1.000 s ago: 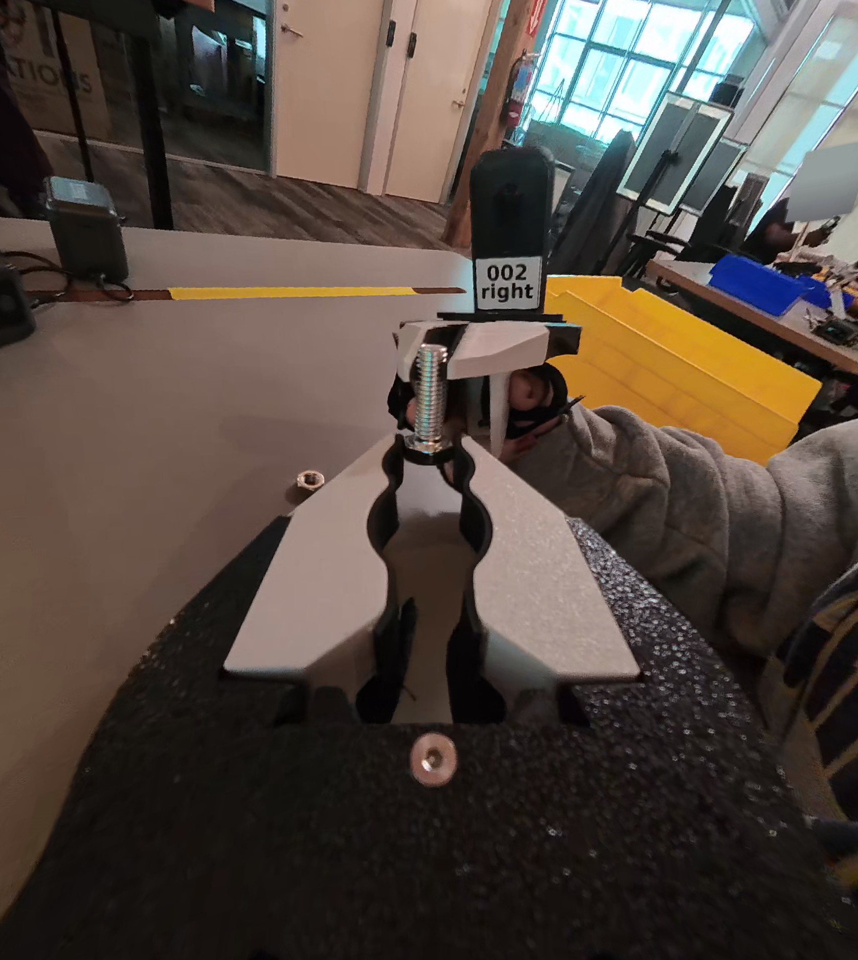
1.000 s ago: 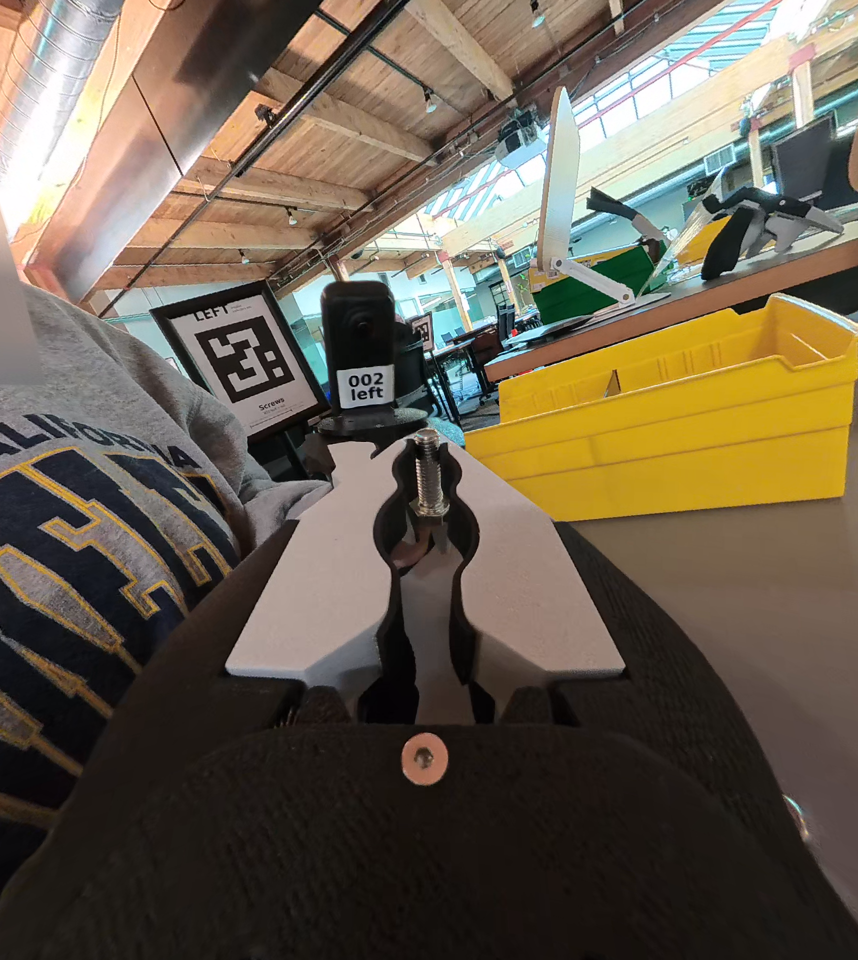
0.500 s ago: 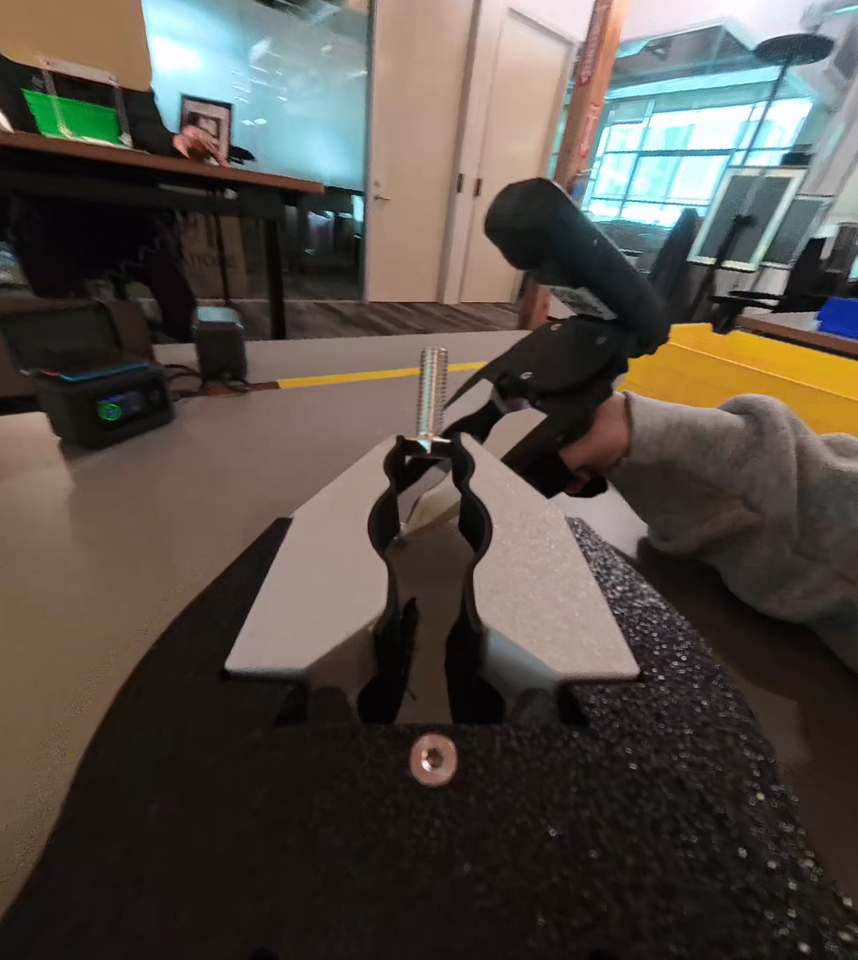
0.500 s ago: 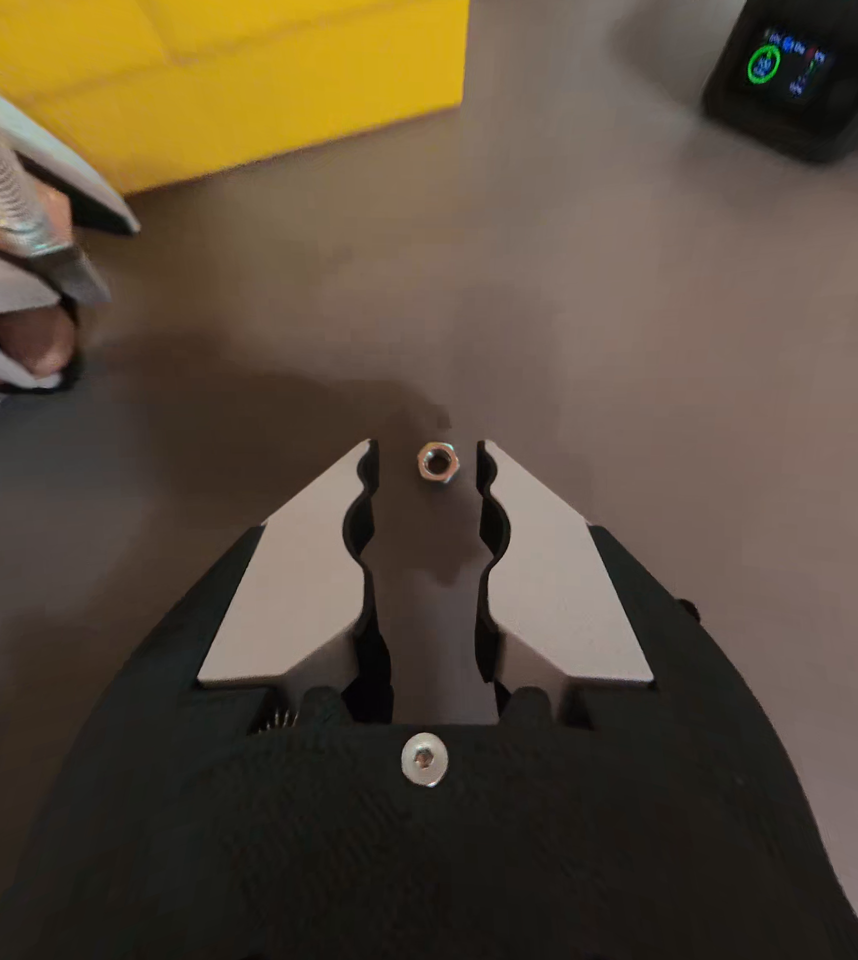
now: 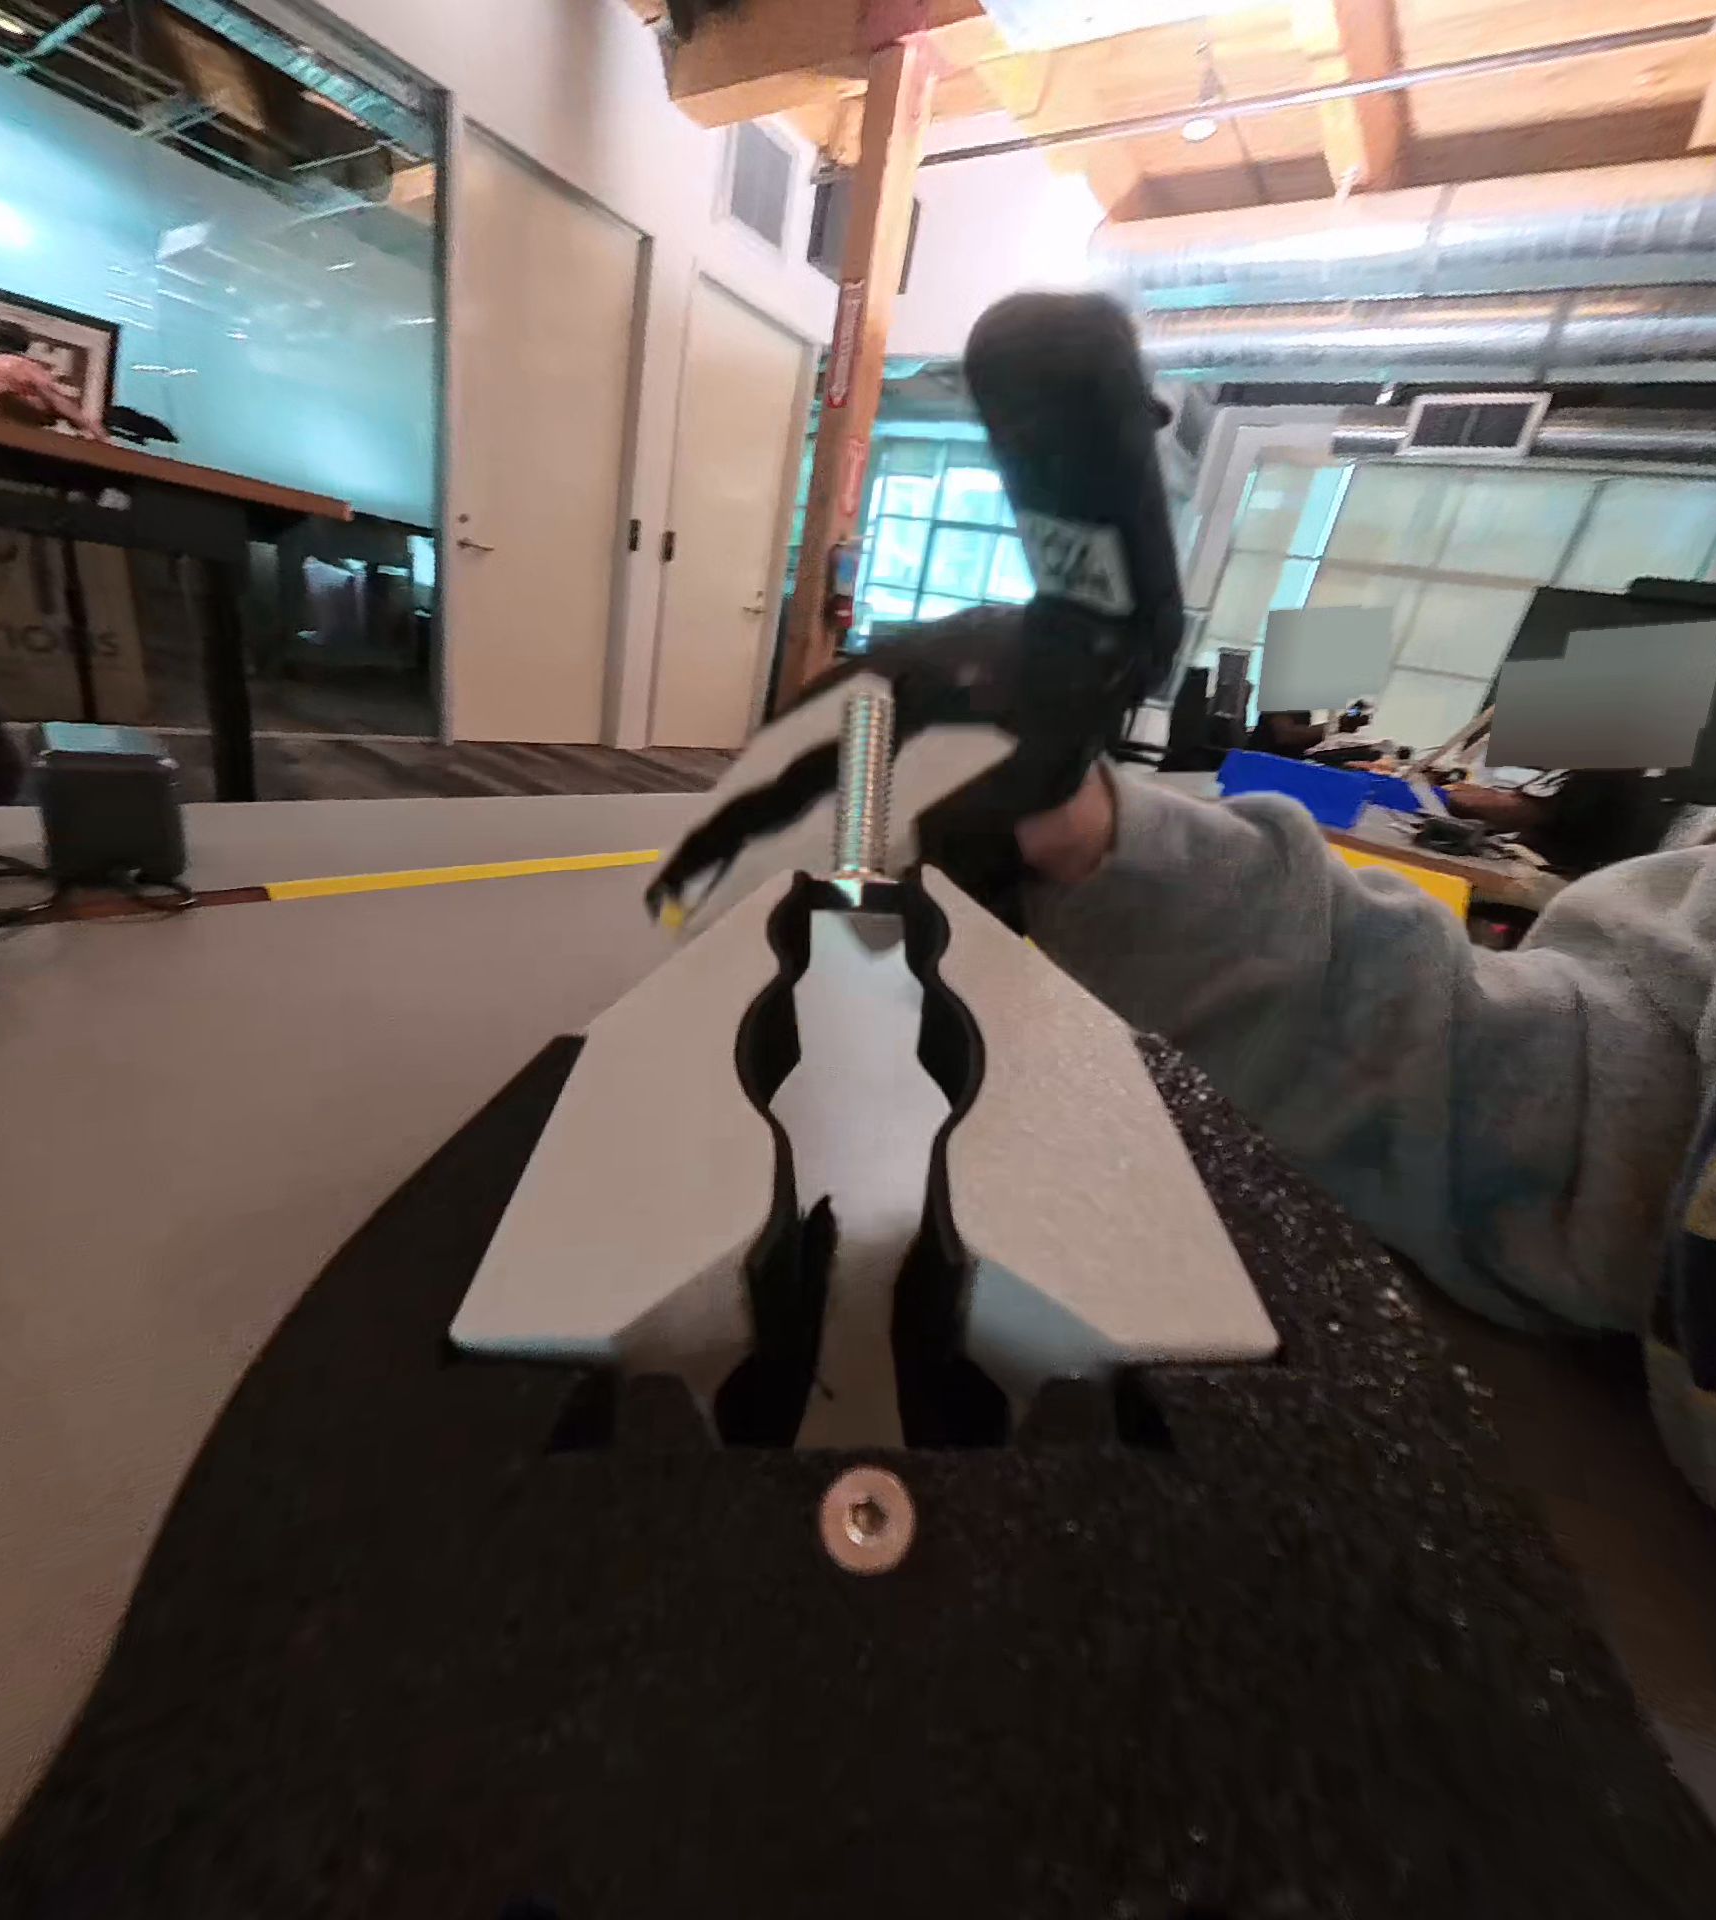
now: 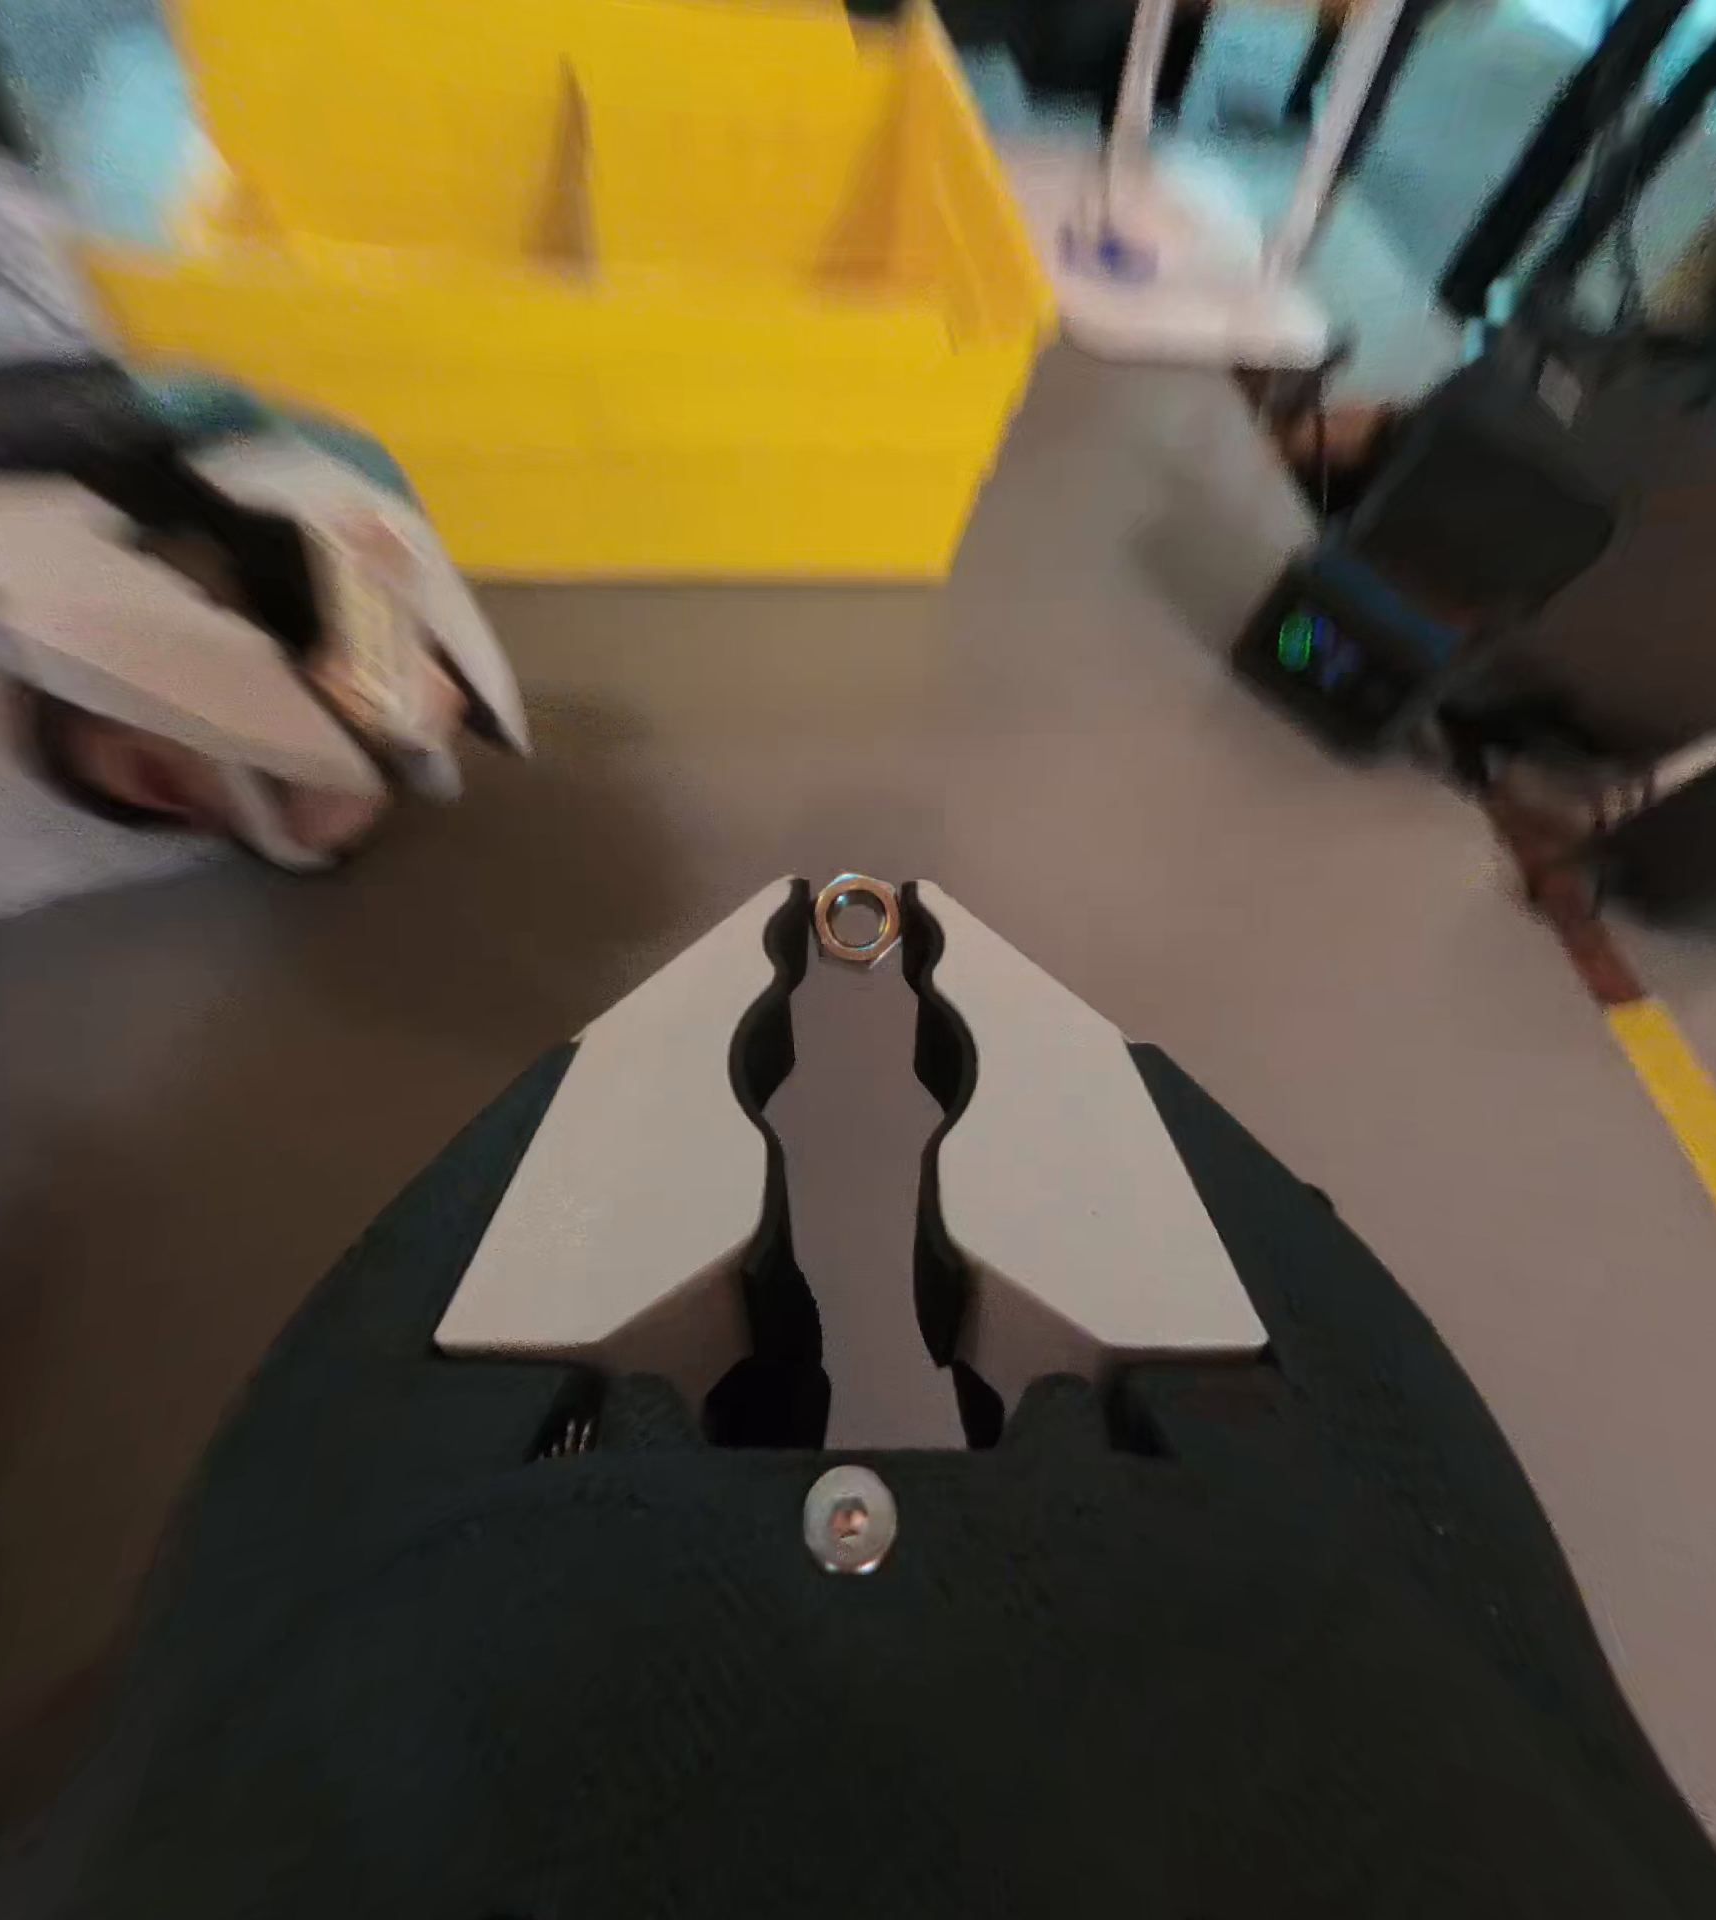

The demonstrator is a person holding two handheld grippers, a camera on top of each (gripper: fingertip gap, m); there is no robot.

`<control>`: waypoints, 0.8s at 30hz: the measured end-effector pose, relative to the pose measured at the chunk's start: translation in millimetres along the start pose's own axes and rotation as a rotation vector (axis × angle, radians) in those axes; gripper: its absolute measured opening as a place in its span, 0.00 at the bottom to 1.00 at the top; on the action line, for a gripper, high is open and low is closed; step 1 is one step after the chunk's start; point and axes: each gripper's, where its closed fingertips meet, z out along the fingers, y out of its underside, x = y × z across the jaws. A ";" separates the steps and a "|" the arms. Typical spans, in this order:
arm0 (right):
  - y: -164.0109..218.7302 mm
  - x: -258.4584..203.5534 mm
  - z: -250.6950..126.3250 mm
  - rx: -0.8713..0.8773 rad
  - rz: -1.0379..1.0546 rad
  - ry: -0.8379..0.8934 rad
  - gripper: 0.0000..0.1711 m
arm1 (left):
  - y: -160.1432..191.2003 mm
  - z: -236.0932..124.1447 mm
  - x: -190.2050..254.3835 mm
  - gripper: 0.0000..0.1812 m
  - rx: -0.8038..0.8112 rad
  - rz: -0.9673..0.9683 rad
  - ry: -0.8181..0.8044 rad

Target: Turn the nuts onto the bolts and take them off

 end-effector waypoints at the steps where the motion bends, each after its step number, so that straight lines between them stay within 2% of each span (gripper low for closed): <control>1: -21.3 -8.1 -16.3 0.081 -0.005 -0.049 0.10 | 0.2 2.2 4.3 0.09 0.005 -0.015 0.030; 3: -52.9 -31.9 -45.2 0.184 -0.021 -0.200 0.09 | 1.7 6.6 13.2 0.09 0.005 -0.047 0.090; 4: -59.4 -44.4 -55.2 0.181 -0.038 -0.277 0.09 | 2.2 8.2 18.1 0.09 0.004 -0.061 0.121; 8: -59.7 -75.4 -67.4 0.055 -0.138 -0.439 0.09 | 7.8 11.5 33.3 0.09 -0.026 -0.090 0.222; 14: -56.9 -84.4 -64.9 -0.038 -0.185 -0.485 0.10 | 6.7 8.8 42.2 0.09 -0.024 -0.096 0.289; 24: -65.8 -105.0 -73.5 0.066 -0.205 -0.611 0.09 | -2.5 1.2 63.7 0.08 0.015 -0.155 0.451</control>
